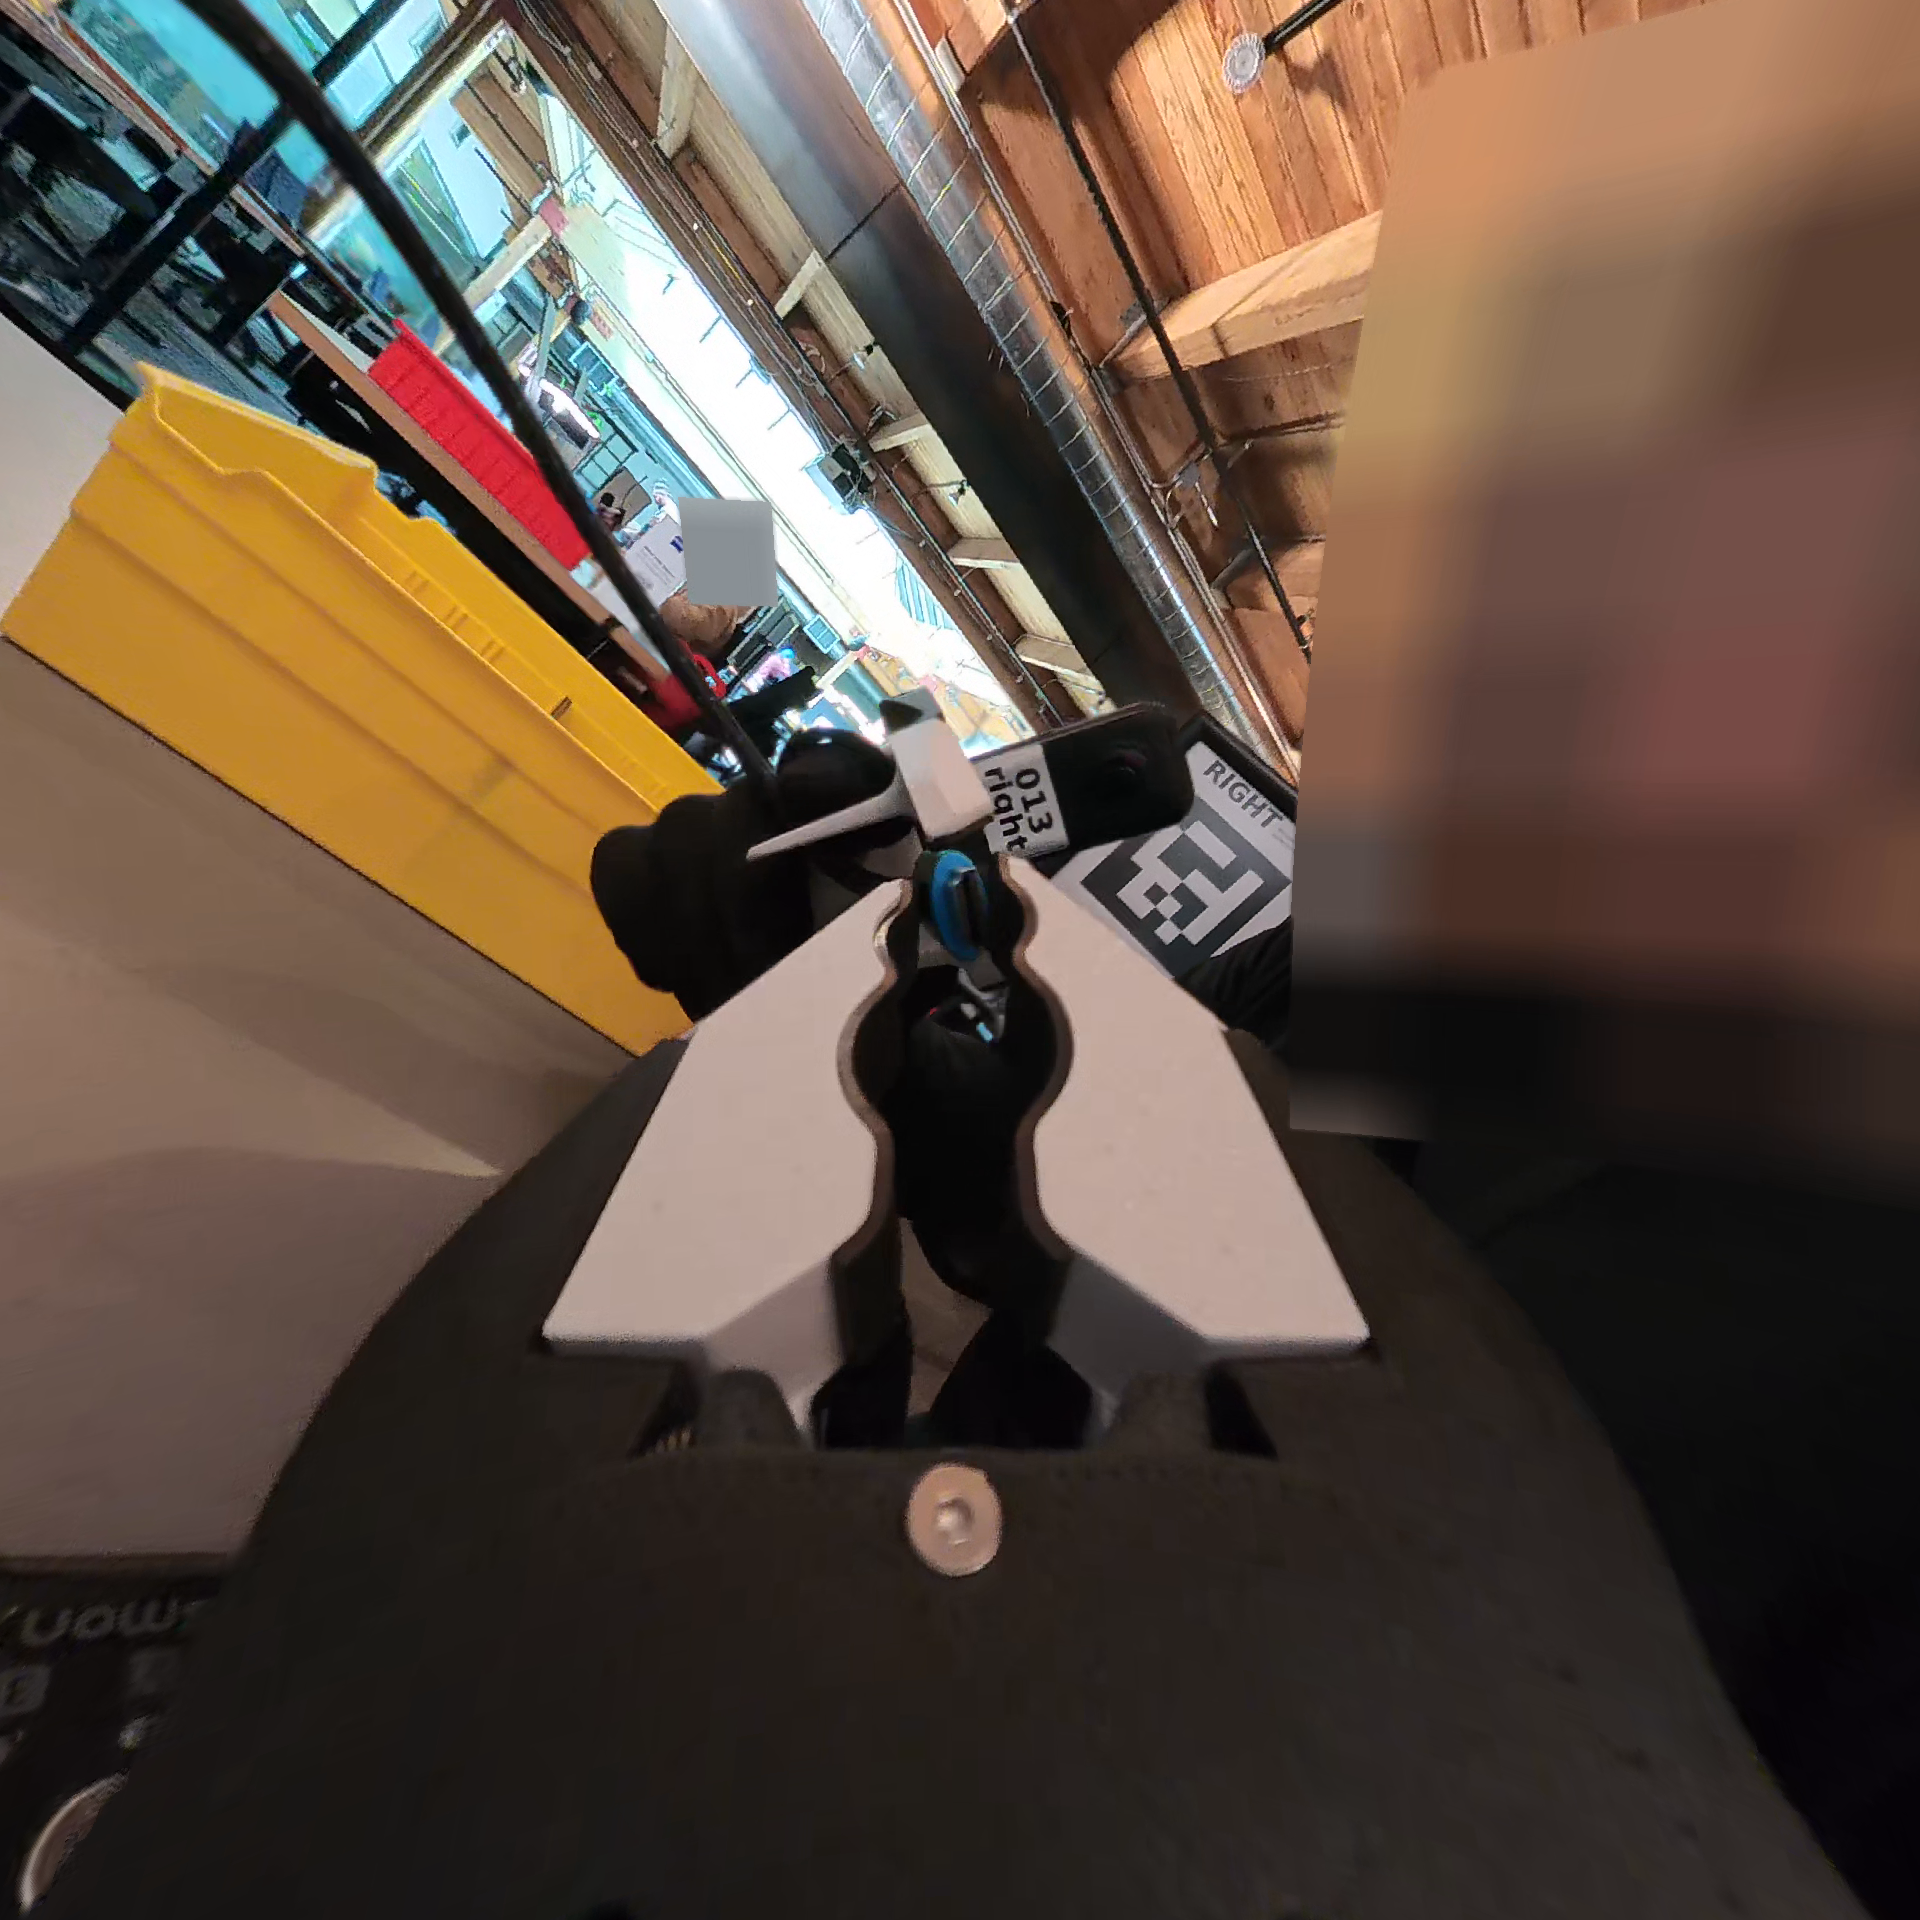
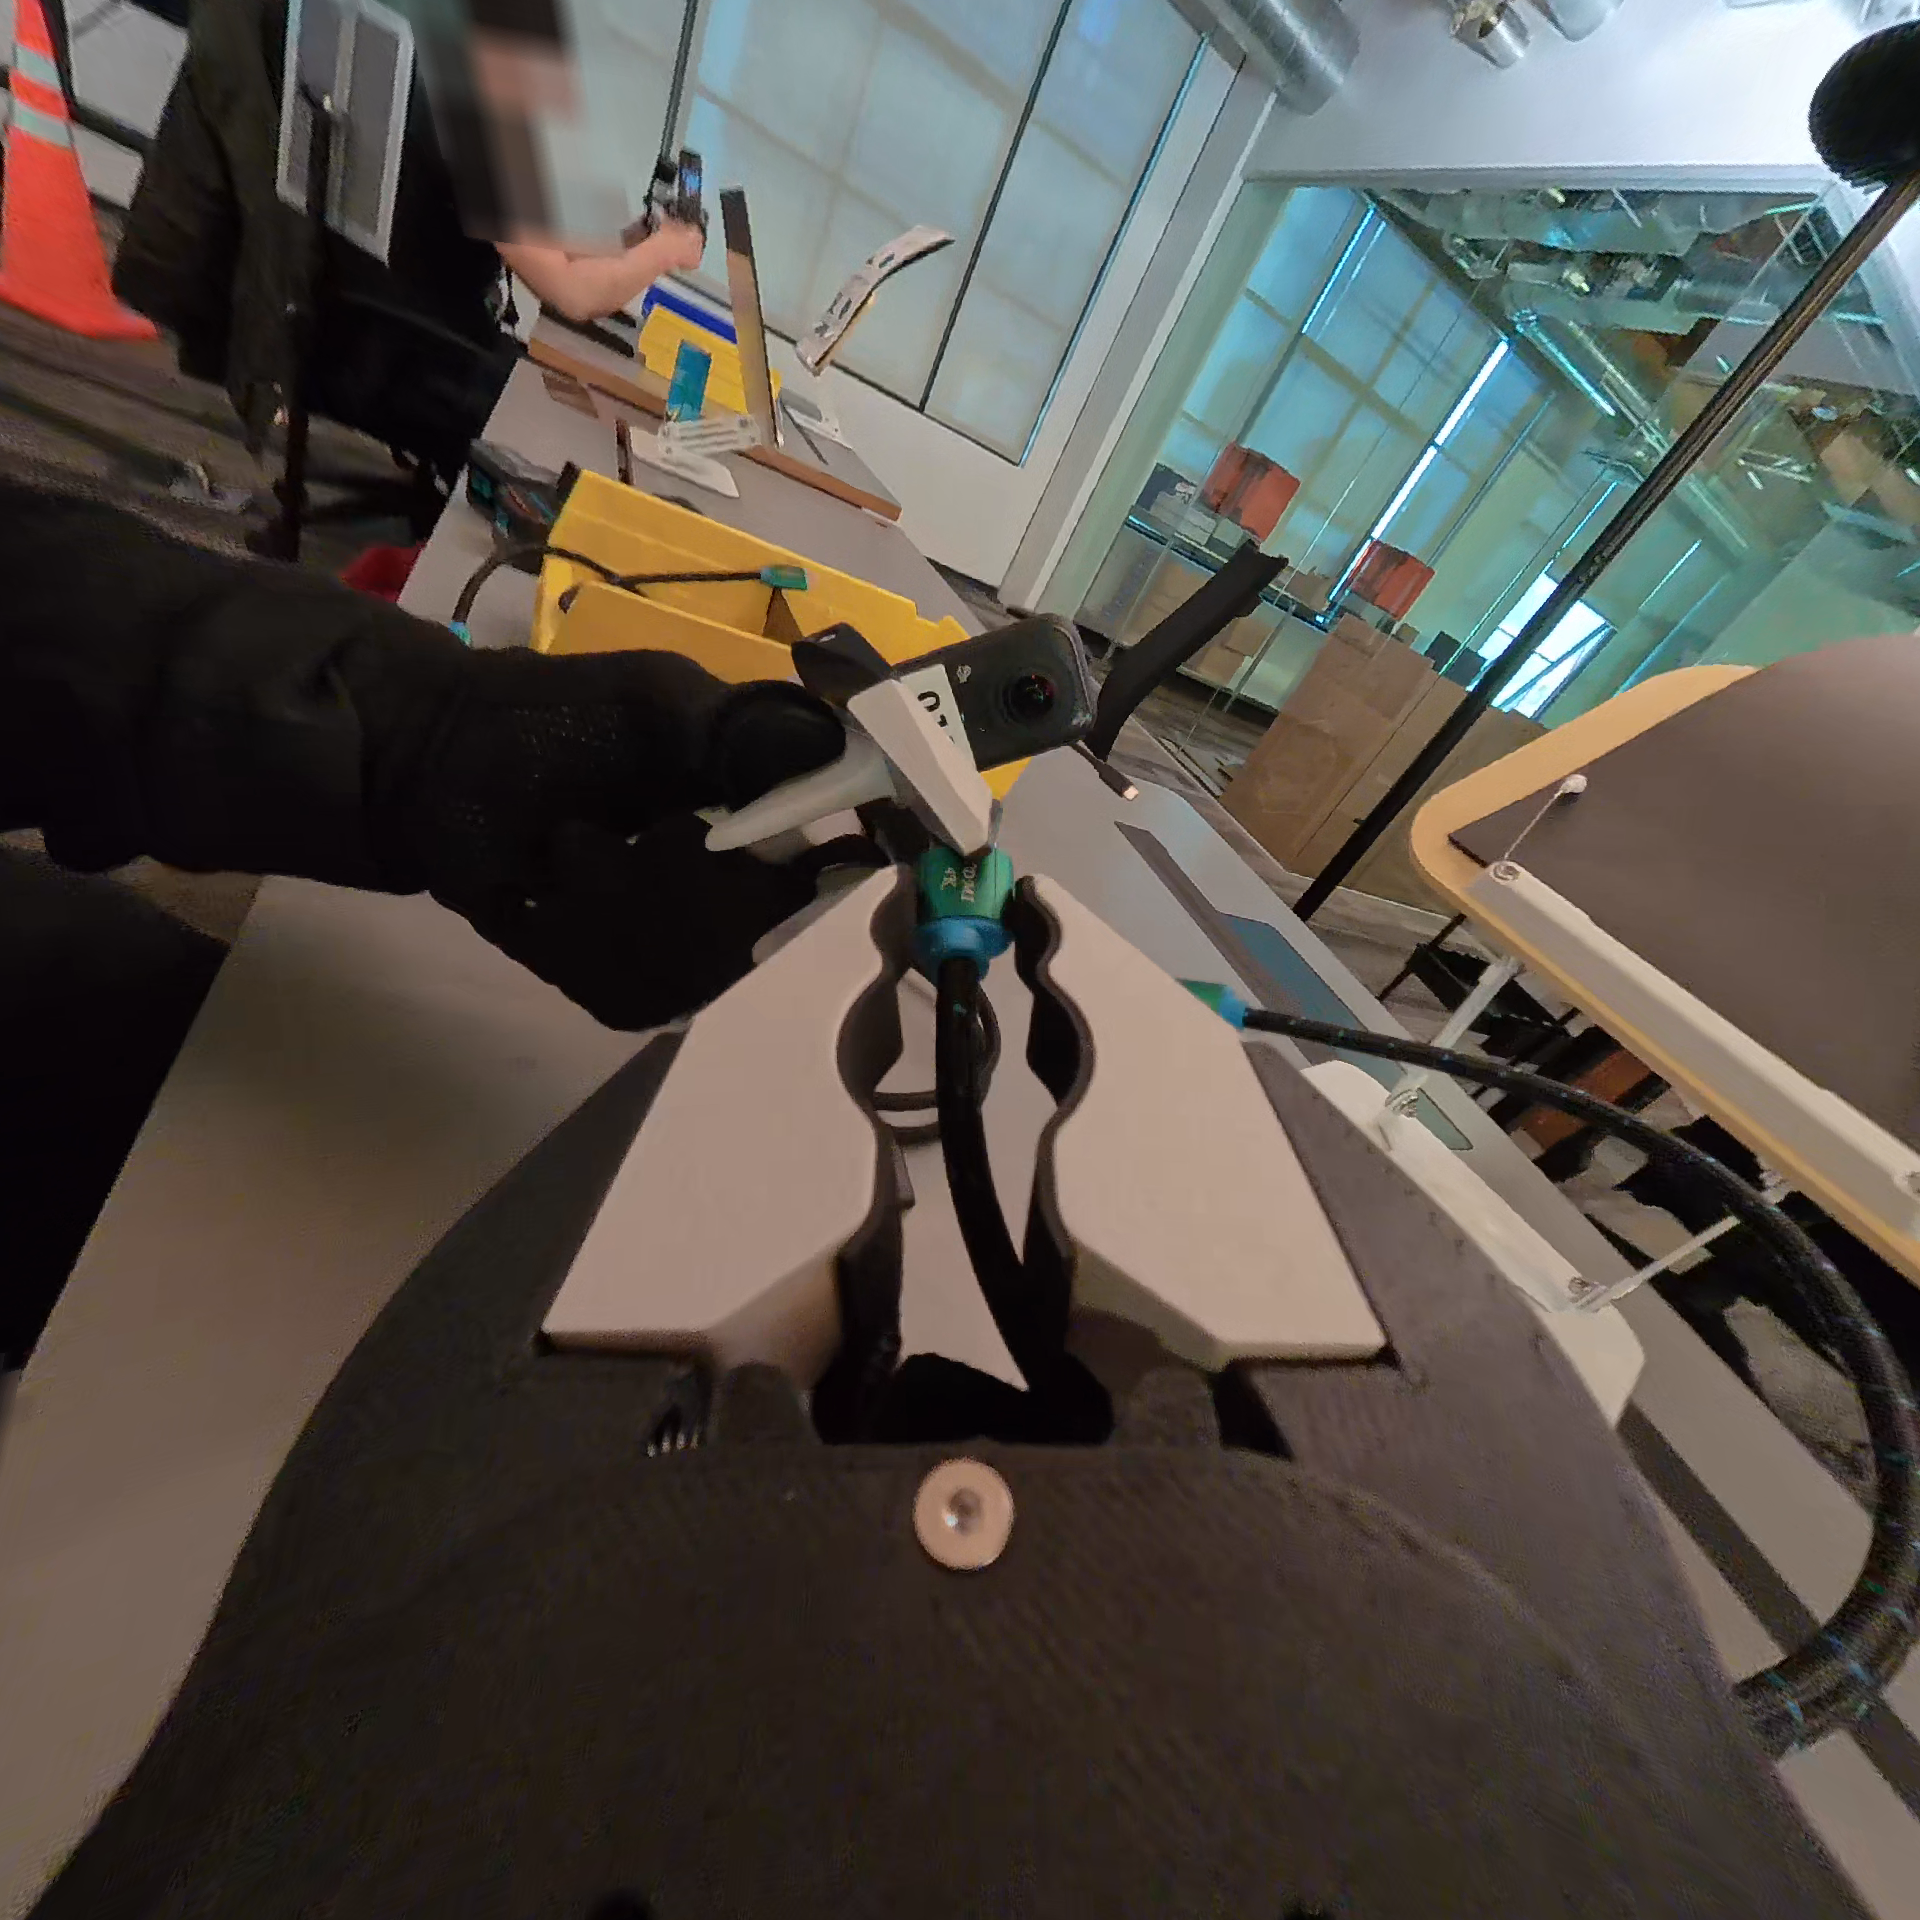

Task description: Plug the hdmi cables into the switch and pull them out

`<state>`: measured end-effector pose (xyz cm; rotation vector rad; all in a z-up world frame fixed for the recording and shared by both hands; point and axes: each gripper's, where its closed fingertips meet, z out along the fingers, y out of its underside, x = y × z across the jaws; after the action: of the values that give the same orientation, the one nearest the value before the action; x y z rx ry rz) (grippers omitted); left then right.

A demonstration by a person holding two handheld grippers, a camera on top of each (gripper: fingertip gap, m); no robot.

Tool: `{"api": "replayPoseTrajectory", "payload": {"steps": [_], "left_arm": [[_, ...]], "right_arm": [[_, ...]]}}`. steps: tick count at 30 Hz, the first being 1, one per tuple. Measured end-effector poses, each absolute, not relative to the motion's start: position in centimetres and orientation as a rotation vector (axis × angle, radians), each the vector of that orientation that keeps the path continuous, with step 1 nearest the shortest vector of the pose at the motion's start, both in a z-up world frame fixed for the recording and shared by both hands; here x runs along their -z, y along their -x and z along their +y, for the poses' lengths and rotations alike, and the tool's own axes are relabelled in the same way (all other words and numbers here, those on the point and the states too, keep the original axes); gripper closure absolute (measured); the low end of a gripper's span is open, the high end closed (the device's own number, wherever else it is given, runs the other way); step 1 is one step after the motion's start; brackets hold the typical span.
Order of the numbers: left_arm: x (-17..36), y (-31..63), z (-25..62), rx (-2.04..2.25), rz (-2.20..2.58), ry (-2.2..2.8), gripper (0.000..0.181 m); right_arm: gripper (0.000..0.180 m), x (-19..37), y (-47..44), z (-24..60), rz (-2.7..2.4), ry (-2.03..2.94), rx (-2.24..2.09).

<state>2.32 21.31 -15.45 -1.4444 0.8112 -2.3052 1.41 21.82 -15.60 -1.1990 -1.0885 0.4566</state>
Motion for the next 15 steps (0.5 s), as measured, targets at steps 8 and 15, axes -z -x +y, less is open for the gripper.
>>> {"api": "replayPoseTrajectory", "payload": {"steps": [8,15], "left_arm": [[15.7,-2.3,21.1,2.344,0.792,1.47,0.171],[16.3,-2.2,21.2,2.353,0.759,1.544,0.171]], "right_arm": [[0.164,15.9,-1.3,21.6,-1.137,1.207,-0.471],[0.162,16.8,-1.2,21.8,-1.205,1.214,-0.371]]}}
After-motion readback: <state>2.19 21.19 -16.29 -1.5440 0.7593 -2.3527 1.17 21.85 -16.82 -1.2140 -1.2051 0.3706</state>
